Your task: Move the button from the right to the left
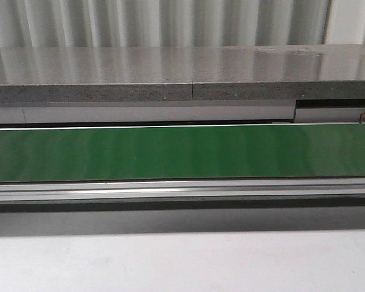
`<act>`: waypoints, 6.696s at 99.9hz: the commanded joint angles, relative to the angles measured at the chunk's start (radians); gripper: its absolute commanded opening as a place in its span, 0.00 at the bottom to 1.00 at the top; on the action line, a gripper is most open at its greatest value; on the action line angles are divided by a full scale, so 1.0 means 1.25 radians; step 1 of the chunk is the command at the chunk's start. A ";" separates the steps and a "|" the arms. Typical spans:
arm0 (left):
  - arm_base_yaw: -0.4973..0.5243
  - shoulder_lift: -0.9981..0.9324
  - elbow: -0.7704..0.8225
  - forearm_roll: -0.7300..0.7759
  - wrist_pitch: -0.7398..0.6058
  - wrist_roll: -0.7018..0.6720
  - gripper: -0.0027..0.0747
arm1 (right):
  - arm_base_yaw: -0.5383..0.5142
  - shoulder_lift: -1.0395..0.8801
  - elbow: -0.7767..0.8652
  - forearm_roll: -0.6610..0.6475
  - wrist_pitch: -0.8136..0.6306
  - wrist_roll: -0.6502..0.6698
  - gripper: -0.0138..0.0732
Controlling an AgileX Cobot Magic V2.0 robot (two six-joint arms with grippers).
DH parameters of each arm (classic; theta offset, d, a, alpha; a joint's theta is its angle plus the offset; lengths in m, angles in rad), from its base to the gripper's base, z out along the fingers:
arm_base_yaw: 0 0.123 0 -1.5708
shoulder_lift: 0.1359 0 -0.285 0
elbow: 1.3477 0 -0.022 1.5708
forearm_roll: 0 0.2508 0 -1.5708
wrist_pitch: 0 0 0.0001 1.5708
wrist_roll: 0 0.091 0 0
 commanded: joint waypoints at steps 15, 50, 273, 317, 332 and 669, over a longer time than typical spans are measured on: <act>0.002 -0.036 -0.026 -0.011 -0.016 0.005 0.42 | -0.001 0.001 -0.020 0.005 -0.058 -0.005 0.08; 0.002 -0.039 -0.026 -0.011 -0.016 0.005 0.75 | -0.001 0.001 -0.020 0.005 -0.058 -0.005 0.08; -0.334 -1.148 0.388 -0.039 -0.231 0.005 0.01 | -0.001 0.001 -0.020 0.005 -0.058 -0.005 0.08; -0.354 -1.181 0.516 -0.044 -0.381 0.005 0.01 | -0.001 0.001 -0.020 0.005 -0.058 -0.005 0.08; -0.382 -1.234 0.673 -0.029 -0.530 -0.015 0.01 | -0.001 0.001 -0.020 0.005 -0.058 -0.005 0.08; -0.396 -1.551 0.978 0.136 -0.546 -0.228 0.01 | 0.149 -0.419 0.472 -0.274 -0.536 0.427 0.08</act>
